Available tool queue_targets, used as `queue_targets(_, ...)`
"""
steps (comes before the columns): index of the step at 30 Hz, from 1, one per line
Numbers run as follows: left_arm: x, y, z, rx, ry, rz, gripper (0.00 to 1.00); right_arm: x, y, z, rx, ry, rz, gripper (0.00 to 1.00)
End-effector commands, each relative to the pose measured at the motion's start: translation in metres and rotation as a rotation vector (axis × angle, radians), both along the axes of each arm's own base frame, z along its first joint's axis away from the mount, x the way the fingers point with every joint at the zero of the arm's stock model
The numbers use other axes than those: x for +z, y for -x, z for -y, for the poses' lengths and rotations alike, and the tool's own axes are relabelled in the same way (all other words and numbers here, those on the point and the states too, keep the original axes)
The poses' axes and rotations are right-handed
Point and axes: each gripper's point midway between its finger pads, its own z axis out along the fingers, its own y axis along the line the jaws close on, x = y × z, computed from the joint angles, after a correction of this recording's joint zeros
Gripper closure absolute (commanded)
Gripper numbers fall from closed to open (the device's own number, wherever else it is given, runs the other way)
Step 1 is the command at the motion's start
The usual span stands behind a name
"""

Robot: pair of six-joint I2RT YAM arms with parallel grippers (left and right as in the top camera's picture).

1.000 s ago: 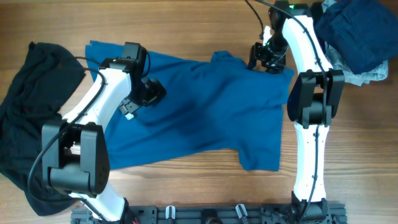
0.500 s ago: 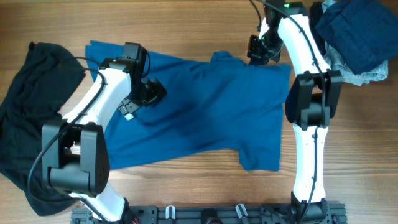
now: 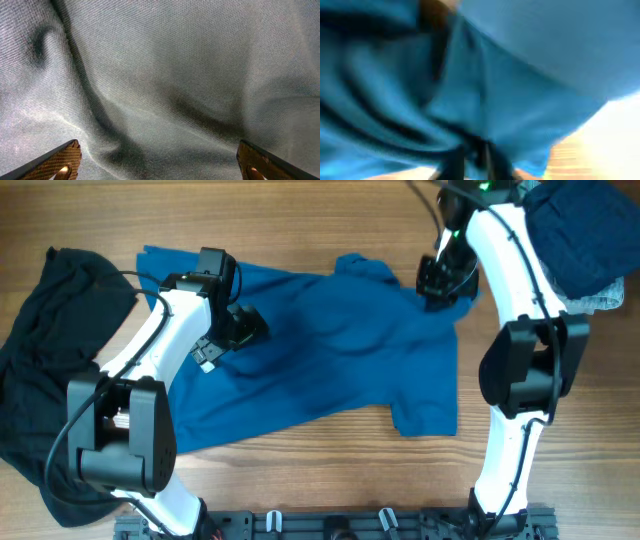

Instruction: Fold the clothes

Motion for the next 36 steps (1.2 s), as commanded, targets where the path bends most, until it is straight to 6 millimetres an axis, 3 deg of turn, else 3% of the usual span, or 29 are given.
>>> queue_targets(1, 0.000, -0.003, 0.000, 0.000, -0.009, 0.004, 0.00, -0.017, 0.023, 0.010, 0.025, 0.063, -0.084, 0.60)
queue_targets(5, 0.000, -0.003, 0.000, 0.000, -0.009, 0.004, 0.00, -0.008, 0.008, 0.008, -0.025, 0.067, -0.021, 0.57)
queue_targets(9, 0.000, -0.001, -0.001, 0.000, -0.010, -0.002, 0.01, 0.041, -0.033, 0.002, -0.007, 0.028, 0.195, 0.48)
queue_targets(10, 0.000, -0.001, -0.001, 0.000, -0.010, -0.002, 0.00, 0.051, -0.042, -0.001, -0.001, 0.012, 0.245, 0.32)
queue_targets(11, 0.000, -0.001, 0.000, 0.000, -0.010, -0.001, 0.01, 0.067, -0.061, -0.007, 0.014, -0.020, 0.344, 0.07)
queue_targets(12, 0.000, -0.001, 0.000, 0.000, -0.010, -0.001, 0.00, 0.076, -0.077, -0.015, 0.046, -0.066, 0.422, 0.01)
queue_targets(13, 0.000, -0.001, -0.001, 0.000, -0.010, -0.002, 0.00, 0.081, -0.092, -0.022, 0.071, -0.104, 0.488, 0.00)
queue_targets(15, 0.000, -0.001, -0.001, 0.000, -0.010, -0.004, 0.00, 0.063, -0.106, -0.021, 0.090, -0.101, 0.494, 0.01)
queue_targets(18, -0.001, 0.001, -0.001, 0.000, -0.012, -0.012, 0.00, 0.016, -0.115, -0.019, 0.120, -0.098, 0.430, 0.00)
queue_targets(19, -0.001, 0.003, -0.001, 0.000, -0.012, -0.017, 0.00, -0.004, -0.113, -0.024, 0.133, -0.139, 0.385, 0.01)
queue_targets(23, -0.001, 0.003, -0.001, 0.000, -0.013, -0.021, 0.00, -0.049, -0.102, -0.044, 0.162, -0.267, 0.273, 0.01)
queue_targets(25, -0.001, 0.004, -0.001, 0.000, -0.013, -0.021, 0.01, -0.057, -0.097, -0.051, 0.174, -0.314, 0.243, 0.04)
queue_targets(27, -0.001, 0.003, -0.001, 0.000, -0.013, -0.020, 0.00, -0.050, -0.092, -0.069, 0.198, -0.438, 0.239, 0.15)
queue_targets(29, -0.001, 0.003, -0.001, 0.000, -0.013, -0.020, 0.00, -0.045, -0.085, -0.078, 0.199, -0.495, 0.215, 0.37)
queue_targets(31, -0.001, 0.003, -0.001, 0.000, -0.013, -0.020, 0.01, -0.045, -0.079, -0.078, 0.195, -0.493, 0.191, 0.69)
queue_targets(32, -0.001, 0.003, -0.001, 0.000, -0.013, -0.021, 0.00, -0.044, -0.080, -0.078, 0.192, -0.492, 0.193, 0.93)
queue_targets(34, -0.001, 0.004, -0.001, 0.000, -0.013, -0.022, 0.00, -0.041, -0.086, -0.076, 0.153, -0.486, 0.209, 0.96)
queue_targets(36, -0.001, 0.004, -0.001, 0.000, -0.013, -0.021, 0.00, -0.022, -0.091, -0.074, 0.156, -0.480, 0.257, 0.96)
